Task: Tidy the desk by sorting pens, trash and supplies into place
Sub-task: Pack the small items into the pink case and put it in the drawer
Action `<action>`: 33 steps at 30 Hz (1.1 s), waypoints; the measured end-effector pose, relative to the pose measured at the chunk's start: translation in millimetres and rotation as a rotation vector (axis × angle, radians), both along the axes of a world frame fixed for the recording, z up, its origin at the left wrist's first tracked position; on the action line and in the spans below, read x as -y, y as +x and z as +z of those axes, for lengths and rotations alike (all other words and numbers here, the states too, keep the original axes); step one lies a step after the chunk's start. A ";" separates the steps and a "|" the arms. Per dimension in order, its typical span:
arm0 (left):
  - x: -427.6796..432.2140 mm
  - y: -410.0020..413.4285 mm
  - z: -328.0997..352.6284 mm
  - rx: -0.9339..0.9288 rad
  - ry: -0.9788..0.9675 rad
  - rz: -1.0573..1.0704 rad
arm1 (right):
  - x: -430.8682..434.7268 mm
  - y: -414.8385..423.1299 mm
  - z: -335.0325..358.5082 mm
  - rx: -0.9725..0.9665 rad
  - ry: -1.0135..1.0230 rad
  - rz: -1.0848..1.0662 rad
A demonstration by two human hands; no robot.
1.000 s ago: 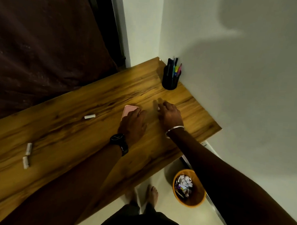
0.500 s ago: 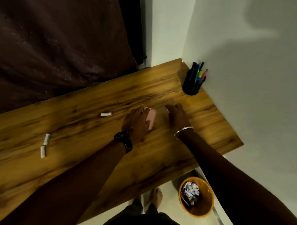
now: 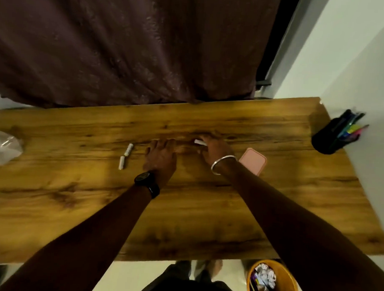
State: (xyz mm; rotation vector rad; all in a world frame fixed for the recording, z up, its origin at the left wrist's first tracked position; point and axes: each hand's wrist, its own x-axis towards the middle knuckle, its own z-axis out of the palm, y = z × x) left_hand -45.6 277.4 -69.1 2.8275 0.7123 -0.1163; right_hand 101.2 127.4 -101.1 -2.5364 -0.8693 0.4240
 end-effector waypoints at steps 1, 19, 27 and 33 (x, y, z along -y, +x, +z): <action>-10.1 -5.8 -0.2 -0.007 0.007 0.015 | -7.4 -0.1 -3.0 0.013 -0.002 -0.004; -128.7 -57.2 -48.5 0.018 -0.046 0.377 | -54.9 -41.1 -11.3 -0.054 0.122 0.024; -137.5 -58.6 -56.5 -0.025 -0.153 0.250 | -63.6 -55.3 -12.7 -0.120 0.113 0.012; -135.1 -80.4 -45.1 0.117 -0.215 0.177 | -81.8 -74.8 -2.4 -0.063 0.298 -0.034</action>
